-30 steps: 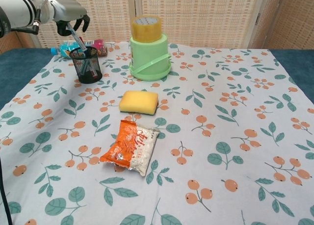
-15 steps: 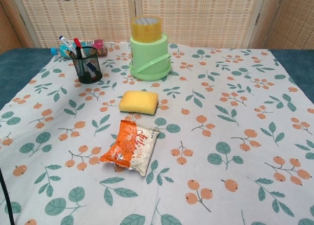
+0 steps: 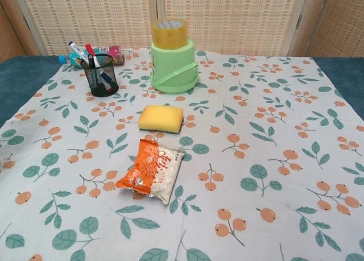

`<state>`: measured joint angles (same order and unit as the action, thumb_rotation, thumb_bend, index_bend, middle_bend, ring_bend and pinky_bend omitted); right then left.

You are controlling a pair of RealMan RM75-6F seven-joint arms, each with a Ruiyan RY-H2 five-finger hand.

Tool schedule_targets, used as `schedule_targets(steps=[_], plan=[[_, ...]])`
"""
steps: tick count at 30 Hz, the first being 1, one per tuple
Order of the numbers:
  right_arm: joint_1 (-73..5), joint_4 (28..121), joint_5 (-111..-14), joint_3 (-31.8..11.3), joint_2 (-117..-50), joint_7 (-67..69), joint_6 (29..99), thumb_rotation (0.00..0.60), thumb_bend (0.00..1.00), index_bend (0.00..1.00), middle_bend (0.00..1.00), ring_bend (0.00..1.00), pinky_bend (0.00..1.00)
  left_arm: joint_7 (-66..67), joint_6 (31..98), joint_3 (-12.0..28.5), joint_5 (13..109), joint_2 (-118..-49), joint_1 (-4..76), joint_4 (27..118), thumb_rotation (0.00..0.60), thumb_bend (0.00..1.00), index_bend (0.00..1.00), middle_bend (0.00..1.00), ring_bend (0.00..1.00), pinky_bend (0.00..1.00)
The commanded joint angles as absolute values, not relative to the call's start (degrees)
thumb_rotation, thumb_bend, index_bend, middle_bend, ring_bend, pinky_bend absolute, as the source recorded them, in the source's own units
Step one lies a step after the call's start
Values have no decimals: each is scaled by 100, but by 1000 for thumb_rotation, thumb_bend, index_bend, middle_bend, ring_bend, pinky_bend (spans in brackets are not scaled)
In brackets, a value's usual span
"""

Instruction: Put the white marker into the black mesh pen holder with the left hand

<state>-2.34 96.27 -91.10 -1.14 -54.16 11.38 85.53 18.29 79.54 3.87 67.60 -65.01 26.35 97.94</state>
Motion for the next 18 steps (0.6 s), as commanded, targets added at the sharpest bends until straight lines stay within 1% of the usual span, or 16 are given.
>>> schedule_targets(steps=[1, 3, 8, 18], plan=[[-208, 9671, -9173, -89, -5418, 1065, 8611, 600, 128, 305, 127, 131, 0, 483, 8539, -215, 6984, -6686, 1213, 8206, 600, 419, 179, 96, 0, 156], [-202, 9704, -9210, -79, -5418, 1021, 8640, 600, 128, 305, 127, 130, 0, 379, 8431, -258, 7129, -6704, 1192, 8078, 600, 419, 183, 97, 0, 156], [-198, 9735, -9290, -44, -5424, 953, 8668, 600, 128, 305, 127, 130, 0, 405, 8364, -160, 7257, -6738, 1165, 8044, 600, 418, 195, 97, 0, 156], [-252, 9732, -9216, -38, -5442, 899, 8547, 600, 128, 305, 127, 130, 0, 528, 8183, 22, 7294, -6867, 1111, 7901, 600, 417, 175, 82, 0, 153]])
